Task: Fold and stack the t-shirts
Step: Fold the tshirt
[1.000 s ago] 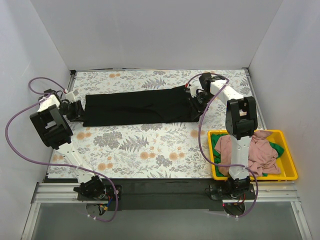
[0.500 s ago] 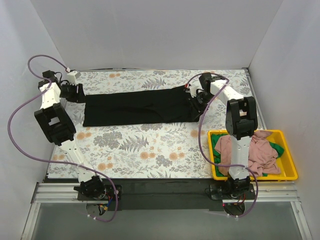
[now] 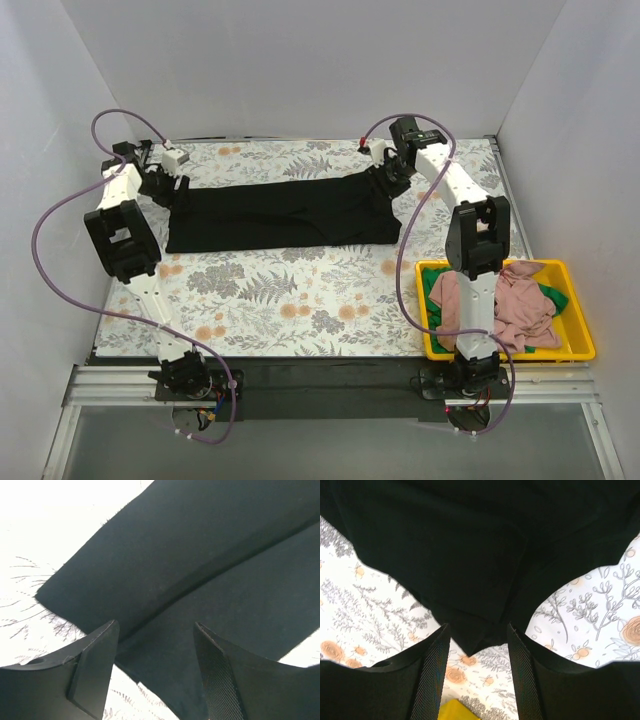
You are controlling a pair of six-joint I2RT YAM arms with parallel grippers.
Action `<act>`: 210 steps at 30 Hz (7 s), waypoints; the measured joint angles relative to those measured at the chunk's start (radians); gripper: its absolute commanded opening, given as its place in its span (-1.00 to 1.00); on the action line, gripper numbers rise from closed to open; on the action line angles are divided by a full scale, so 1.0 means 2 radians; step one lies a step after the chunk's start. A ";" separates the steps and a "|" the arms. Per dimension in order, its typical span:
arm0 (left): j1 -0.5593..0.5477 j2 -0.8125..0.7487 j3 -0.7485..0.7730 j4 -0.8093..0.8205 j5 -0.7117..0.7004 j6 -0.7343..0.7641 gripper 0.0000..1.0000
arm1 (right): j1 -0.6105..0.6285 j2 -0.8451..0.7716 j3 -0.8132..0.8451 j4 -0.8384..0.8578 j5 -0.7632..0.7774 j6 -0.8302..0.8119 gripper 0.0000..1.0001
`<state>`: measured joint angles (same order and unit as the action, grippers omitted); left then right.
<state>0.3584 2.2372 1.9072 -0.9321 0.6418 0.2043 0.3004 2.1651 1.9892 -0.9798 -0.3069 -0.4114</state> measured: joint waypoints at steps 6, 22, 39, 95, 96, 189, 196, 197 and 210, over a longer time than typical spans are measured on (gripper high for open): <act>-0.001 0.016 0.000 0.002 -0.007 0.007 0.25 | -0.002 0.056 0.047 0.007 0.005 0.010 0.15; -0.001 0.017 0.000 0.012 -0.015 0.035 0.33 | -0.002 0.110 0.094 0.024 -0.005 0.020 0.02; -0.001 0.032 0.014 0.007 -0.012 0.048 0.26 | -0.002 0.140 0.098 0.031 -0.018 0.022 -0.53; 0.010 -0.118 -0.104 -0.096 -0.024 0.233 -1.00 | -0.002 -0.043 -0.025 0.028 -0.065 0.006 -0.97; 0.011 -0.143 -0.123 -0.096 -0.023 0.236 -1.00 | -0.002 -0.055 -0.037 0.027 -0.068 0.006 -0.97; 0.031 -0.098 -0.154 -0.020 -0.055 0.158 -1.00 | -0.025 0.002 -0.030 0.016 -0.048 -0.005 -0.97; 0.021 -0.090 -0.154 0.001 -0.064 0.146 -1.00 | -0.025 0.015 -0.019 0.016 -0.043 -0.005 -0.97; 0.020 -0.089 -0.154 0.003 -0.065 0.144 -1.00 | -0.025 0.019 -0.016 0.016 -0.042 -0.004 -0.97; 0.017 -0.059 -0.145 0.022 -0.075 0.132 -1.00 | -0.025 0.061 0.032 0.016 -0.042 0.005 -0.97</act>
<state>0.3920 2.1193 1.6169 -0.8879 0.4915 0.4683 0.2504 2.2868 2.0525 -0.9470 -0.3908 -0.4019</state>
